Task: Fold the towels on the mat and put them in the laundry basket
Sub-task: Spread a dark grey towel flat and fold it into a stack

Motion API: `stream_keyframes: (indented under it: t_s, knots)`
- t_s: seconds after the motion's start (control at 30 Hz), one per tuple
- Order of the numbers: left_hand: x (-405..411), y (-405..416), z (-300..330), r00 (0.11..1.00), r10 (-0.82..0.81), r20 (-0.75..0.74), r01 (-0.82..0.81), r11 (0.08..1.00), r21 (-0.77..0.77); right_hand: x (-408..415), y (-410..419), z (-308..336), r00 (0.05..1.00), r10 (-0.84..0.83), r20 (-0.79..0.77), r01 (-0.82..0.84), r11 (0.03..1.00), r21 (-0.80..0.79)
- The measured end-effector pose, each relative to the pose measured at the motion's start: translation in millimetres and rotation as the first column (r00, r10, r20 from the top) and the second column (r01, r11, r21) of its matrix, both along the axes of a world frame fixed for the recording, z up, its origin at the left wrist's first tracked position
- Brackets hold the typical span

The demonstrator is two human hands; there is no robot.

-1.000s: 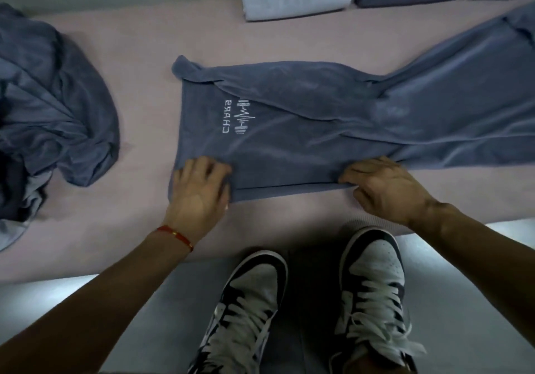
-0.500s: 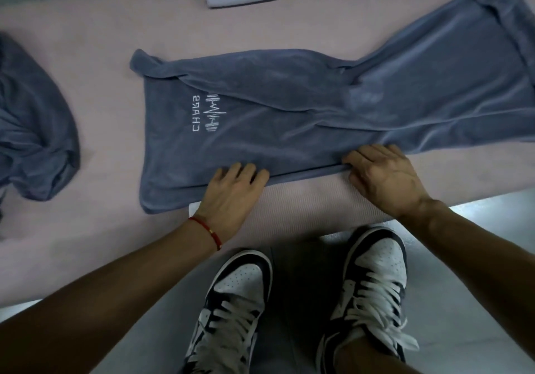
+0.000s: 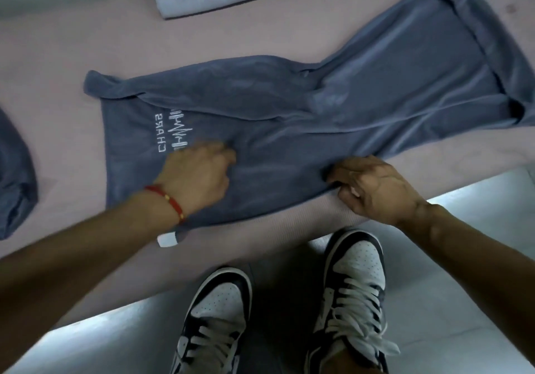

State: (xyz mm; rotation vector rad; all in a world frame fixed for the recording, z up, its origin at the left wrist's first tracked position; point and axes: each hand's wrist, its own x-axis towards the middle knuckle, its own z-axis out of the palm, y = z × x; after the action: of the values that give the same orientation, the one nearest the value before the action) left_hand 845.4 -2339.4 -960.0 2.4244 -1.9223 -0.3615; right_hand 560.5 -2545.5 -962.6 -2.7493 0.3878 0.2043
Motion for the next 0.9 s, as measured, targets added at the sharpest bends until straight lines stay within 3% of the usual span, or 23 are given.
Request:
stream_keyframes:
  t_s: [0.13,0.33,0.5,0.67,0.77,0.9]
  knots:
    - [96,-49,-17,0.96,0.191,0.204,-0.166,0.977,-0.136,12,-7,4,0.997,-0.018,0.07,0.018,1.0,0.011]
    - [187,-56,-28,0.904,0.421,0.068,-0.426,0.895,0.129,51,-15,7,0.99,0.021,0.139,-0.024,0.999,0.024]
    - [197,-70,-15,0.85,0.527,0.027,-0.527,0.85,0.007,78,-26,3,0.986,0.024,0.166,-0.03,0.999,0.033]
    - [216,-103,6,0.724,0.69,0.013,-0.669,0.707,-0.23,102,-31,-1,0.978,0.003,0.208,-0.012,0.999,0.039]
    - [208,-97,1,0.639,0.768,-0.05,-0.751,0.608,-0.257,108,-28,-4,0.976,0.042,0.211,-0.051,0.998,0.038]
    - [177,-25,-29,0.51,0.851,-0.126,-0.84,0.462,-0.284,107,-19,-12,0.974,0.087,0.208,-0.089,0.996,0.001]
